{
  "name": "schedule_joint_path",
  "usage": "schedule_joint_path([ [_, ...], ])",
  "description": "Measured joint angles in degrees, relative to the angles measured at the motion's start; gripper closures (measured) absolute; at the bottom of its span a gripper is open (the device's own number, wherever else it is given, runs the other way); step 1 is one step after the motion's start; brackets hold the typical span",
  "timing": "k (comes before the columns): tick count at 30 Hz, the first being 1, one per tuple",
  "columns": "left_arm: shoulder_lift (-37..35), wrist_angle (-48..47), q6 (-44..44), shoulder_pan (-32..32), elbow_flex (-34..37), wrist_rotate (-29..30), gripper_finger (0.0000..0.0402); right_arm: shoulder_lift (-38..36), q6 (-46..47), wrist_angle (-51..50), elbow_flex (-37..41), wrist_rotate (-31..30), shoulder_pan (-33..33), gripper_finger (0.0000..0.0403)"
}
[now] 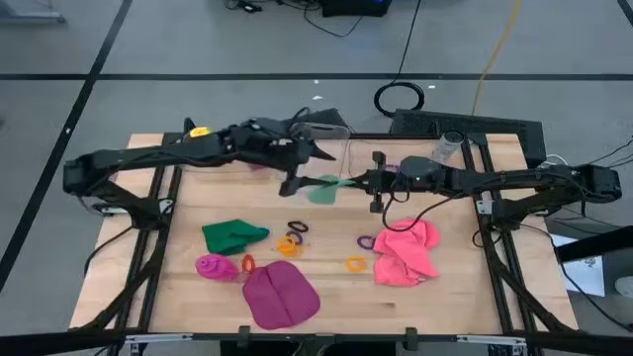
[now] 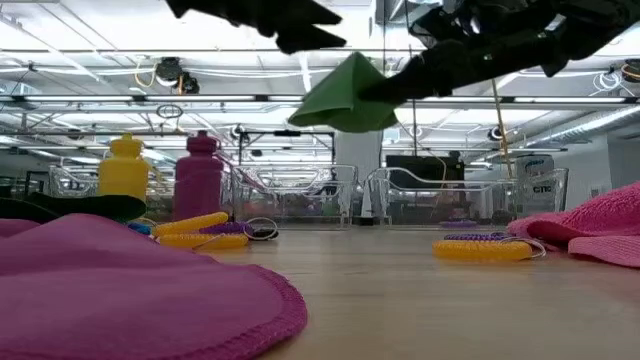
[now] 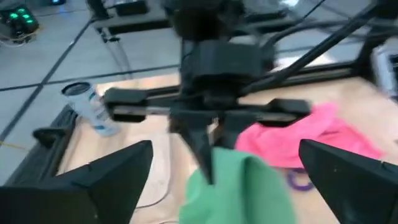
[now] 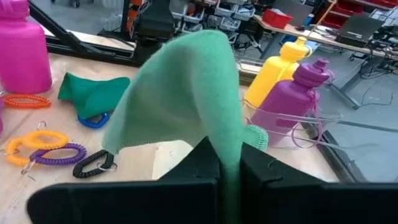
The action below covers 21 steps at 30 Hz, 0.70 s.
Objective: Pick & Place Sports Items
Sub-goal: Put the light green microfiber towel into the middle transparent bin
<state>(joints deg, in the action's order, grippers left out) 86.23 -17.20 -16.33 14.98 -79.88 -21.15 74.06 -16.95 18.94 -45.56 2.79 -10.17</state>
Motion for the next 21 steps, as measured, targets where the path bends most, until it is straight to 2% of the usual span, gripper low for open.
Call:
schedule_joint_path([
  [5, 1.0, 0.1, -0.1, -1.5, 0.0, 1.8, 0.0059, 0.0, 1.1, 0.8, 0.0, 0.0, 0.0, 0.0403],
  [12, 5.5, 4.0, 0.0, -2.7, 0.0, 2.7, 0.0081, 0.0, 1.3, 1.0, 0.0, -3.0, 0.0, 0.0403],
  [18, 6.6, 5.6, -0.4, -2.9, 0.0, 11.6, 0.0103, 0.0, 1.3, 0.9, 0.0, -3.0, 0.0, 0.0403],
  [21, 6.7, 5.8, 0.9, -2.8, 0.0, 12.5, 0.0111, 0.0, 1.3, 0.9, 0.0, -2.9, 0.0, 0.0403],
])
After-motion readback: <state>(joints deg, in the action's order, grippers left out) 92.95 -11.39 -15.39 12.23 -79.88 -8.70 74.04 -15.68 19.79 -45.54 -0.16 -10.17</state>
